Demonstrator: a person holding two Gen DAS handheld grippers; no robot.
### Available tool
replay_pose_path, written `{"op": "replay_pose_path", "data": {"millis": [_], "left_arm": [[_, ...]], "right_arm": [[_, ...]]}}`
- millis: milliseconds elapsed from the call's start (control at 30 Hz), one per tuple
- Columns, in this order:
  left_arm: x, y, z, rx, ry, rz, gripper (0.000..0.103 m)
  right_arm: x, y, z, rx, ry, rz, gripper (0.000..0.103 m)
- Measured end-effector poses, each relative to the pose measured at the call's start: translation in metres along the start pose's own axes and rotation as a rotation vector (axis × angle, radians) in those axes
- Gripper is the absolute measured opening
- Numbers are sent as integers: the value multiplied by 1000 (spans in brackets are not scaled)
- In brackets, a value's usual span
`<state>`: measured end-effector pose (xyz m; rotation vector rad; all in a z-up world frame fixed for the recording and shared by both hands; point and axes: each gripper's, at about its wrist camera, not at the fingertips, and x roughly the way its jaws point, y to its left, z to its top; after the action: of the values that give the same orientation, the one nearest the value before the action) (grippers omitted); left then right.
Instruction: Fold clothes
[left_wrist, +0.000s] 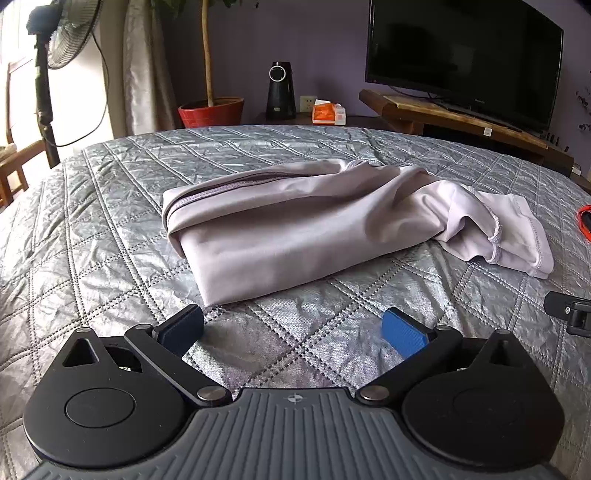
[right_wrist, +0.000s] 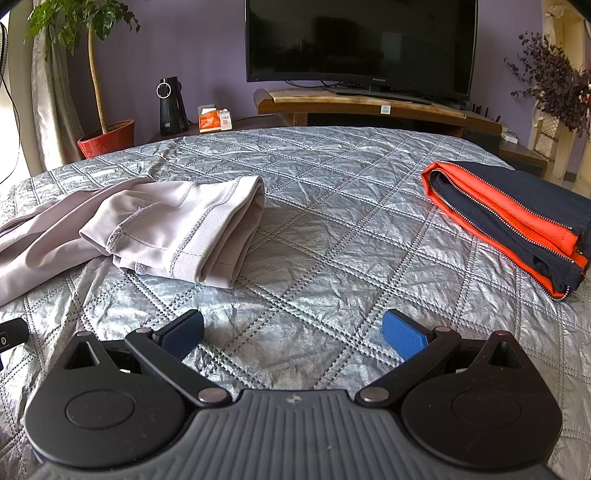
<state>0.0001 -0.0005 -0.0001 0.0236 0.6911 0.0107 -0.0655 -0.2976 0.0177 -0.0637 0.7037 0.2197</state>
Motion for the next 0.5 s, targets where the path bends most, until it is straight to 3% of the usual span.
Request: {"op": "replay_pose_path", "data": {"millis": [500], "left_arm": [[-1,0,0,-14,9,-12,103]], "right_arm": [[0,0,0,-1,0,0,103]]}}
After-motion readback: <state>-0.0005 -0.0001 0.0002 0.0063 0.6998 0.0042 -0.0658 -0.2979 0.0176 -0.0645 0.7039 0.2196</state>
